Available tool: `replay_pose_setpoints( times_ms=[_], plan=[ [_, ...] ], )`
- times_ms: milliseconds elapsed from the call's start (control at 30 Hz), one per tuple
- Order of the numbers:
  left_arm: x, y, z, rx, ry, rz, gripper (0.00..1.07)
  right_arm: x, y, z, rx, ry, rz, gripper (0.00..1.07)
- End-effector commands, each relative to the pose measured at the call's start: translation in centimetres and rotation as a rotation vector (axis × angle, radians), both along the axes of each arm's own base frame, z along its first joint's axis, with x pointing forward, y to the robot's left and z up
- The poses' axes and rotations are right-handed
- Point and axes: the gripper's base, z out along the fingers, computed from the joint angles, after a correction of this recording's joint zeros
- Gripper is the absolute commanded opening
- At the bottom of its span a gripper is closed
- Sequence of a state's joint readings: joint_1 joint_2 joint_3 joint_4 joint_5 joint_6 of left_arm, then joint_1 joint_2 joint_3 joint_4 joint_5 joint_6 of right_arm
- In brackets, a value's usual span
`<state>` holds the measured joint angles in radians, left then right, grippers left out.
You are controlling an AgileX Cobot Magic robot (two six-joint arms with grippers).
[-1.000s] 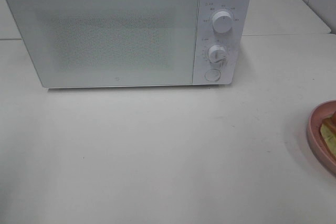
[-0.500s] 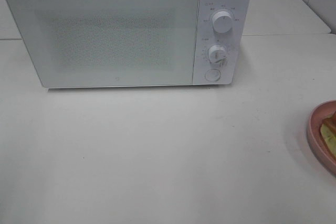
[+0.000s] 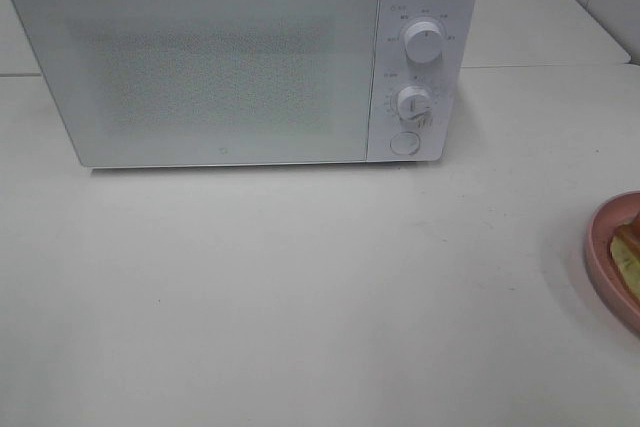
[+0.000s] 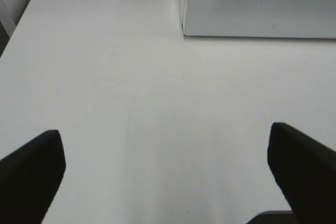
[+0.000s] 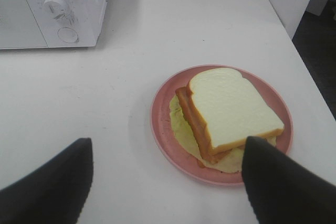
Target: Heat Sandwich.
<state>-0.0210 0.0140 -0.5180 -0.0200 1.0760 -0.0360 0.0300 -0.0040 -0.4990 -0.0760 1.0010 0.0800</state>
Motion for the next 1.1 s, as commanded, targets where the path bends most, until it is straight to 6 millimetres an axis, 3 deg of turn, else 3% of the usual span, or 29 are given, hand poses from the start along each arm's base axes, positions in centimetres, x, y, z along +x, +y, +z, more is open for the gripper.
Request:
replay_pose_setpoints(
  times_ms=[33, 1100],
  plan=[
    [-0.55, -0.07, -0.03, -0.015, -0.043, 0.004, 1.00, -0.38, 0.01, -0.01, -0.005, -0.031, -0.002, 0.75],
    [-0.66, -0.07, -0.04, -0.015, -0.050, 0.003, 1.00, -0.24, 0.01, 0.00, -0.003, -0.022, -0.004, 0.75]
  ],
)
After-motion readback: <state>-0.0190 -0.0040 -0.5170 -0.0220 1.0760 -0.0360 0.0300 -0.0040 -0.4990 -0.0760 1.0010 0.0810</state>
